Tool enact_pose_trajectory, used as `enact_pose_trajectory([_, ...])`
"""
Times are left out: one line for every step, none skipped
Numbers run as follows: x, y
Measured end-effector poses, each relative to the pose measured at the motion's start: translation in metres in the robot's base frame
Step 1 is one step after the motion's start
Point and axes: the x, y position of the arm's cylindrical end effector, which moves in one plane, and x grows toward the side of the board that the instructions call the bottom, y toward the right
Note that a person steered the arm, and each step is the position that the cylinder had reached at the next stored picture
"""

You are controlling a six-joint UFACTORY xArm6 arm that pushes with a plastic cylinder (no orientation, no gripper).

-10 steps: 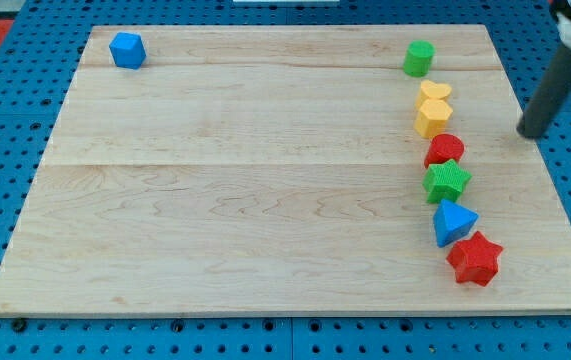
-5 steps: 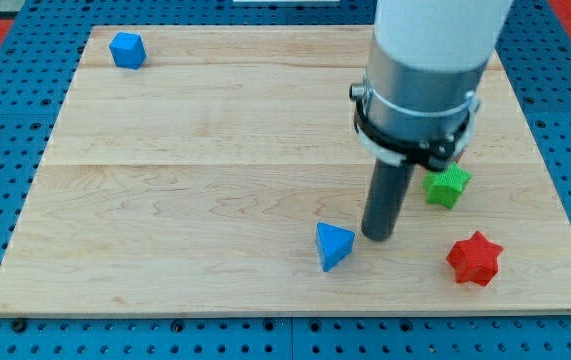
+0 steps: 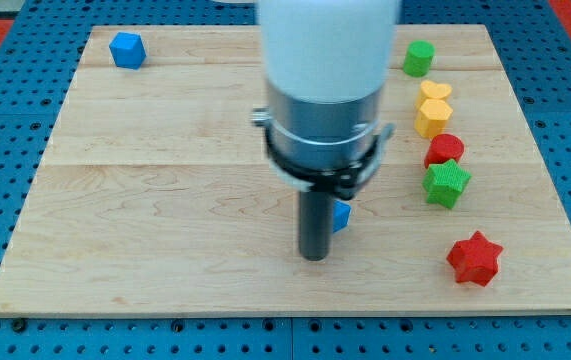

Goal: Push the blue triangle to the top center of the board

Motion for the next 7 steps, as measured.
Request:
enact_pose_trajectory([-0.057,-0.008])
enact_pose_trajectory([-0.091,-0.004])
enact_pose_trajectory([-0.059,-0.005])
enact_pose_trajectory([-0.059,0.03])
enact_pose_trajectory([-0.095,0.022])
enact_pose_trajectory([-0.135,0.01])
enact_pose_trajectory([-0.104,0.009])
